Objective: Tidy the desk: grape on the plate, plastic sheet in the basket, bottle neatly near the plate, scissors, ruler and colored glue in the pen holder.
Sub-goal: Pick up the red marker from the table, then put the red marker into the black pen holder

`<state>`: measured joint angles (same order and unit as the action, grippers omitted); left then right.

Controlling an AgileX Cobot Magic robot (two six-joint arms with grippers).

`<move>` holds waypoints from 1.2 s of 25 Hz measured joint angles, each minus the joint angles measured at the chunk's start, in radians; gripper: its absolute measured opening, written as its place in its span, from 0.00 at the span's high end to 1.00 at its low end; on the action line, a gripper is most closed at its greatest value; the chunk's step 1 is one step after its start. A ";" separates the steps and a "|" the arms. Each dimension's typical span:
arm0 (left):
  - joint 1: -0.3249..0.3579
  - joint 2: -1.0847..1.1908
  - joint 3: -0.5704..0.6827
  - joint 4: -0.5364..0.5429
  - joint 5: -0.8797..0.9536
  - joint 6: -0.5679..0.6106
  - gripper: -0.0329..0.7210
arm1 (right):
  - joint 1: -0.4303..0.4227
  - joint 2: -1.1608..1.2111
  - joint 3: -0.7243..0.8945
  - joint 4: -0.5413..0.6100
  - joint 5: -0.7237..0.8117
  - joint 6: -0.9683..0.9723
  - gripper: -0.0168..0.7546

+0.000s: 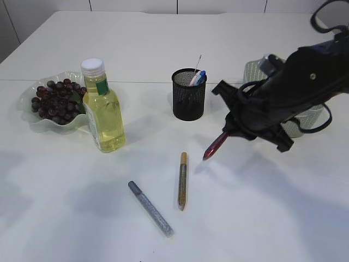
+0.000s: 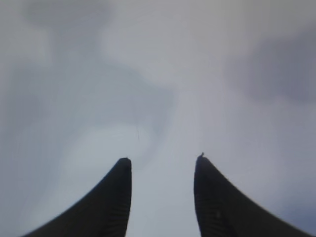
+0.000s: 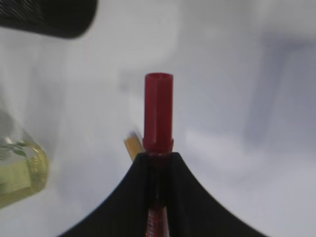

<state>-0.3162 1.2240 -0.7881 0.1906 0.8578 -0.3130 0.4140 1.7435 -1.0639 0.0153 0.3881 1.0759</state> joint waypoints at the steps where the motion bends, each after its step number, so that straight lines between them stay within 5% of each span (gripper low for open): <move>1: 0.000 0.000 0.000 -0.002 0.000 0.000 0.55 | -0.020 -0.014 0.000 0.000 -0.029 -0.028 0.86; 11: 0.000 0.000 0.000 -0.039 0.025 0.000 0.55 | -0.110 -0.046 -0.075 -0.034 -0.256 -0.172 0.86; 22: 0.000 0.000 0.000 -0.045 0.048 0.000 0.55 | -0.110 -0.023 -0.093 -0.036 -0.069 -0.303 0.86; 26: 0.000 0.000 0.000 -0.047 0.048 0.000 0.55 | -0.110 -0.019 -0.093 0.073 0.019 -0.553 0.86; 30: 0.000 0.000 0.000 -0.061 0.043 0.000 0.55 | -0.110 -0.019 -0.097 0.328 0.058 -0.968 0.86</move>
<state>-0.3162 1.2240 -0.7881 0.1295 0.9011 -0.3130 0.3038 1.7250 -1.1613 0.3434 0.4462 0.1079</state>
